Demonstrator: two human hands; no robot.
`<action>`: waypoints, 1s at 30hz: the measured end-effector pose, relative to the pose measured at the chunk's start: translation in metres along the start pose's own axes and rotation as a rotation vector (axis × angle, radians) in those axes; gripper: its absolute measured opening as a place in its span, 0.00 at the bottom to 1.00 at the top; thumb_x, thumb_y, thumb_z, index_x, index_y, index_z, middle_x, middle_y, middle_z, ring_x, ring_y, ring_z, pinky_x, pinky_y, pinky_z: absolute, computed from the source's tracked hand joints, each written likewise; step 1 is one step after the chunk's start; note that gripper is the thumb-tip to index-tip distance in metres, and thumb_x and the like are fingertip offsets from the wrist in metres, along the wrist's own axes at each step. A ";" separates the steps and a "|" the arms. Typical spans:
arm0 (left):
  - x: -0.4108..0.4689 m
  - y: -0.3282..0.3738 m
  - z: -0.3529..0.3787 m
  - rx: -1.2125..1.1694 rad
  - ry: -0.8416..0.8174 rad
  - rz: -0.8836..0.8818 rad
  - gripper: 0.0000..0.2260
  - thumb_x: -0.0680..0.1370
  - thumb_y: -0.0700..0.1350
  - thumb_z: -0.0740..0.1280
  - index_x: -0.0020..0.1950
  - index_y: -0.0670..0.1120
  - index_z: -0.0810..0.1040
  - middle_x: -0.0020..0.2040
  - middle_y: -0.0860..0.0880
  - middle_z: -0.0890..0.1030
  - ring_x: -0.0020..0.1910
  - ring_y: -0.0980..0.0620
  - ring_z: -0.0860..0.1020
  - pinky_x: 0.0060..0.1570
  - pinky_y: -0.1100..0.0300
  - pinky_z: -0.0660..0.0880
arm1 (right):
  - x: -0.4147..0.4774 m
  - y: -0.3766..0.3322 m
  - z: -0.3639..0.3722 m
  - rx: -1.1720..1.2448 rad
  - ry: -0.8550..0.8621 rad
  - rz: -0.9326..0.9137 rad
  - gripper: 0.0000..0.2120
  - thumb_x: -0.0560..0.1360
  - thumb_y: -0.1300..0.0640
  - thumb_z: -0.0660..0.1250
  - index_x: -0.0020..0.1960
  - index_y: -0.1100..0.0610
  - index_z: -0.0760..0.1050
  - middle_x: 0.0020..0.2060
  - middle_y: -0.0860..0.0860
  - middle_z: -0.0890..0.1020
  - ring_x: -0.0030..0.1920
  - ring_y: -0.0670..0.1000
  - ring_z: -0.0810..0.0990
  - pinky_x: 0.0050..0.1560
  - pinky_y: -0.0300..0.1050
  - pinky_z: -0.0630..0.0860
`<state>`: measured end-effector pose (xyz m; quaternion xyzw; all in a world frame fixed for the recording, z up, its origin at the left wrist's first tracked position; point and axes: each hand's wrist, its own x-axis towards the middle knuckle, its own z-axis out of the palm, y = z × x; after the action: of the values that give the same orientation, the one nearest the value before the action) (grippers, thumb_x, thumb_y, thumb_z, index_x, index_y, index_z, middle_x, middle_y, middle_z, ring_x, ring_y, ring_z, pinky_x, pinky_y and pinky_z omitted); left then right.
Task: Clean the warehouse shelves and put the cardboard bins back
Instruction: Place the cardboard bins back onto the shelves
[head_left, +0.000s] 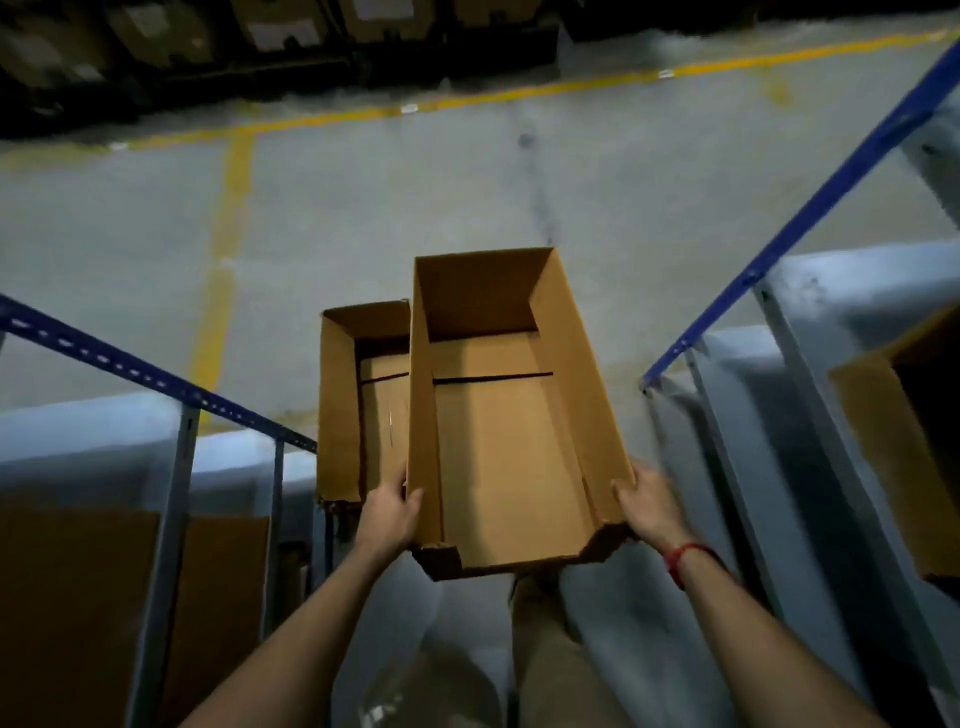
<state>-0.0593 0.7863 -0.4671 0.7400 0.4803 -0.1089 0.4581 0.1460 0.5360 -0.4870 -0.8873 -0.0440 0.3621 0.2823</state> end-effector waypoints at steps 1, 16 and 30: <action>0.009 0.002 0.002 -0.013 0.001 -0.011 0.18 0.83 0.46 0.62 0.74 0.51 0.70 0.57 0.51 0.81 0.50 0.55 0.81 0.50 0.56 0.80 | 0.013 -0.001 0.002 -0.006 0.001 -0.025 0.09 0.81 0.58 0.60 0.54 0.50 0.77 0.43 0.50 0.83 0.42 0.54 0.83 0.42 0.53 0.83; 0.203 -0.045 0.059 0.163 -0.081 -0.110 0.20 0.84 0.56 0.57 0.75 0.53 0.66 0.53 0.46 0.83 0.48 0.46 0.82 0.50 0.46 0.81 | 0.172 0.026 0.089 -0.062 0.100 0.006 0.11 0.82 0.57 0.60 0.61 0.58 0.76 0.50 0.57 0.83 0.49 0.60 0.81 0.49 0.49 0.76; 0.366 -0.156 0.122 0.076 -0.264 -0.257 0.22 0.84 0.48 0.61 0.78 0.50 0.63 0.68 0.47 0.75 0.65 0.47 0.74 0.59 0.55 0.75 | 0.333 0.084 0.232 -0.128 0.100 -0.099 0.19 0.82 0.58 0.60 0.73 0.56 0.71 0.58 0.59 0.82 0.54 0.61 0.81 0.55 0.51 0.77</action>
<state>0.0365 0.9330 -0.8449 0.6688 0.5021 -0.2807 0.4709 0.2252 0.6687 -0.8721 -0.9171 -0.0966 0.2995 0.2446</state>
